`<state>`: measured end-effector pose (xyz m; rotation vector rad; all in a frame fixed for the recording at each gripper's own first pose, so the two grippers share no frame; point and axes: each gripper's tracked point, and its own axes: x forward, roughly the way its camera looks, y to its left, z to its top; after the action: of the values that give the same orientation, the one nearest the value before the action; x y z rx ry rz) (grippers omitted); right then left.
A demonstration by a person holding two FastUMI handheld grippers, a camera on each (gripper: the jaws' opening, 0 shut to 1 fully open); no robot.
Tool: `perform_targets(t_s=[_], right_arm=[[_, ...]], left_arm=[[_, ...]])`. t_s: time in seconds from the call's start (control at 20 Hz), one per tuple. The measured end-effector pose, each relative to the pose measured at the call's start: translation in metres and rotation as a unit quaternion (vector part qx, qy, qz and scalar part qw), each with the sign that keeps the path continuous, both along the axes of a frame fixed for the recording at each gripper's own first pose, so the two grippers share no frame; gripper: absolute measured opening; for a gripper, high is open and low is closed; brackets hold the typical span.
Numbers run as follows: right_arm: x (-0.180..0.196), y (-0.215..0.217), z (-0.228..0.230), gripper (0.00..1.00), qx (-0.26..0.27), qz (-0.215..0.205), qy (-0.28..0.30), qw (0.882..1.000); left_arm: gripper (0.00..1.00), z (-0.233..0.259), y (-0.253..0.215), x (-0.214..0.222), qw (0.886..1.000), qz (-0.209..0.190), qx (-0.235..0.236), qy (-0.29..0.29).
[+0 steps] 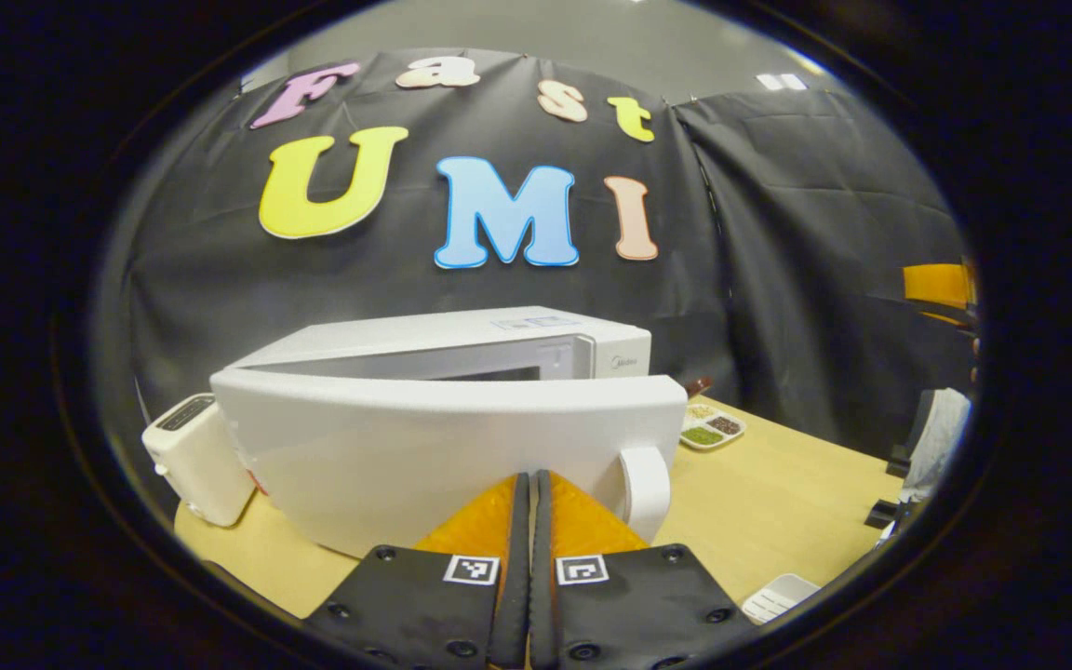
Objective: Open the microwave oven with the left hand, put the food in, and close the microwave oven.
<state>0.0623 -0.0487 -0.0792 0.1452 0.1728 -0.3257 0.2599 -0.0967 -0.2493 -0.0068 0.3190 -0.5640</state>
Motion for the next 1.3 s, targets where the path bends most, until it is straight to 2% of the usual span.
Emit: perform_targets(t_s=[0.25,0.3,0.35,0.4,0.45,0.65,0.75,0.8,0.85,0.95,1.0,1.05,1.3], right_arm=[[-0.012,-0.011,-0.007,0.98,-0.003,-0.035,0.013,0.999],[-0.013,-0.012,-0.008,0.98,-0.005,-0.039,0.016,0.999],[-0.015,-0.013,-0.009,0.98,-0.005,-0.042,0.018,0.999],[-0.015,-0.013,-0.009,0.98,-0.006,-0.045,0.018,0.999],[-0.014,-0.013,-0.009,0.98,-0.008,-0.047,0.019,0.999],[-0.016,-0.017,-0.01,0.98,-0.013,-0.053,0.024,0.998],[-0.014,-0.016,-0.011,0.98,-0.012,-0.052,0.027,0.998],[-0.014,-0.016,-0.011,0.93,-0.012,-0.051,0.028,0.998],[-0.015,-0.017,-0.01,0.98,-0.012,-0.051,0.029,0.998],[-0.014,-0.016,-0.009,0.98,-0.014,-0.048,0.028,0.998],[-0.013,-0.016,-0.009,0.98,-0.016,-0.045,0.028,0.998],[-0.014,-0.016,-0.007,0.98,-0.017,-0.042,0.027,0.999],[-0.015,-0.011,0.0,0.98,-0.02,-0.02,0.022,0.999]], left_arm=[[0.08,-0.005,-0.017,0.038,1.0,0.01,-0.005,-0.004],[0.03,-0.005,-0.019,0.044,1.0,0.012,-0.008,-0.003],[0.08,-0.006,-0.021,0.051,1.0,0.014,-0.009,-0.002],[0.03,-0.007,-0.022,0.056,1.0,0.019,-0.009,-0.003],[0.08,-0.008,-0.021,0.063,1.0,0.025,-0.007,-0.004],[0.07,-0.015,-0.02,0.082,0.999,0.043,0.0,-0.003],[0.07,-0.016,-0.023,0.083,0.999,0.046,-0.004,-0.001],[0.1,-0.015,-0.023,0.082,0.999,0.049,-0.003,-0.002],[0.09,-0.016,-0.023,0.084,0.999,0.054,0.002,-0.005],[0.08,-0.015,-0.021,0.087,0.998,0.067,0.008,-0.008],[0.13,-0.015,-0.021,0.088,0.997,0.073,0.009,-0.01],[0.08,-0.016,-0.023,0.09,0.997,0.078,0.011,-0.013],[0.07,-0.017,-0.029,0.094,0.995,0.091,0.037,-0.001]])
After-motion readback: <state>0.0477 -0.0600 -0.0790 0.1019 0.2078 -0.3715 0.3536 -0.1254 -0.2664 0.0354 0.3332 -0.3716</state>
